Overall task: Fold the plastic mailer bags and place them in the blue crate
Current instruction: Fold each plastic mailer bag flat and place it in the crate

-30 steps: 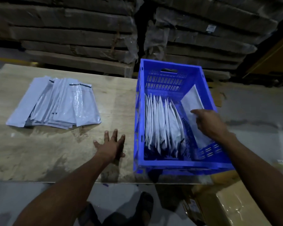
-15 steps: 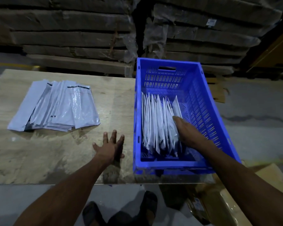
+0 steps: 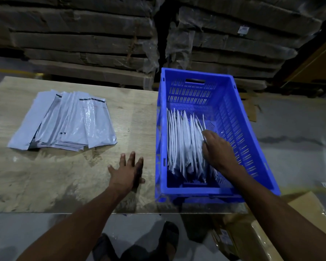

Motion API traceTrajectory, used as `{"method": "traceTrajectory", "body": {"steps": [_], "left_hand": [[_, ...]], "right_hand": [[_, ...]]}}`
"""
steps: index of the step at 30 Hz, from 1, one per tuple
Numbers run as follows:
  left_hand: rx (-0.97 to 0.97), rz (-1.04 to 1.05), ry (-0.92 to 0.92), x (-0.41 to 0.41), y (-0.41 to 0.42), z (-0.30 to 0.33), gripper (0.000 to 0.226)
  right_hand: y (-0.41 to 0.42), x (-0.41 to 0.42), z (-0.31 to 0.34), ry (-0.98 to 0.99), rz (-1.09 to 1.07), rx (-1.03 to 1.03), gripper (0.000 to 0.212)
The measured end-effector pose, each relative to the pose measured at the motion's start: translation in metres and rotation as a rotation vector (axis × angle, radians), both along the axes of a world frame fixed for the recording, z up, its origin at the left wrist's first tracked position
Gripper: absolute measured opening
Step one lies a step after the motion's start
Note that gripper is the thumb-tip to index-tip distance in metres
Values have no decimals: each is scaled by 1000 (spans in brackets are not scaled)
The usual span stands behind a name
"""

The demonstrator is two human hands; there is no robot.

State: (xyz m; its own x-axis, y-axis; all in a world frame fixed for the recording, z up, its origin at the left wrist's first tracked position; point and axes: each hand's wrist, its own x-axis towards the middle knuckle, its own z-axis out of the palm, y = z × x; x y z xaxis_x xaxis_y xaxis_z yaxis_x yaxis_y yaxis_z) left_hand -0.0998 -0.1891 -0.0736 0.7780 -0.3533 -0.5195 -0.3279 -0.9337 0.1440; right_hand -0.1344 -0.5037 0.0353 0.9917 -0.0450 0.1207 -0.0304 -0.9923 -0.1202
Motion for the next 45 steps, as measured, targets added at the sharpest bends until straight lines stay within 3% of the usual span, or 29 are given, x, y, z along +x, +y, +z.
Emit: {"method": "traceTrajectory", "body": {"steps": [5, 9, 18, 23, 25, 29, 34, 37, 41, 43, 45], "left_hand": [[-170, -59, -328, -4, 38, -23, 52], [-196, 110, -472, -5, 85, -24, 39], [-180, 265, -477, 5, 186, -47, 66], [-220, 300, -504, 5, 186, -48, 66], [-228, 300, -536, 5, 186, -50, 65], [-206, 288, -592, 5, 186, -55, 64], [-210, 282, -630, 5, 188, -57, 66], [-236, 299, -638, 5, 187, -58, 70], [-282, 335, -693, 3, 188, -63, 80], [-310, 346, -760, 0, 190, -65, 82], [-379, 371, -828, -1, 194, -64, 82]], "right_hand": [[52, 32, 33, -285, 123, 41, 27], [120, 68, 46, -312, 289, 111, 30], [257, 115, -32, 25, 533, 72, 34], [291, 125, -106, 174, 554, -6, 72], [305, 130, -121, 175, 489, -41, 82], [332, 141, -133, 161, 440, -34, 75], [332, 142, -135, 227, 395, 85, 71], [325, 117, -140, 228, 401, 152, 80], [310, 59, -151, 144, 543, 129, 84], [301, 33, -158, 108, 672, 54, 96], [291, 16, -161, 74, 814, -50, 93]]}}
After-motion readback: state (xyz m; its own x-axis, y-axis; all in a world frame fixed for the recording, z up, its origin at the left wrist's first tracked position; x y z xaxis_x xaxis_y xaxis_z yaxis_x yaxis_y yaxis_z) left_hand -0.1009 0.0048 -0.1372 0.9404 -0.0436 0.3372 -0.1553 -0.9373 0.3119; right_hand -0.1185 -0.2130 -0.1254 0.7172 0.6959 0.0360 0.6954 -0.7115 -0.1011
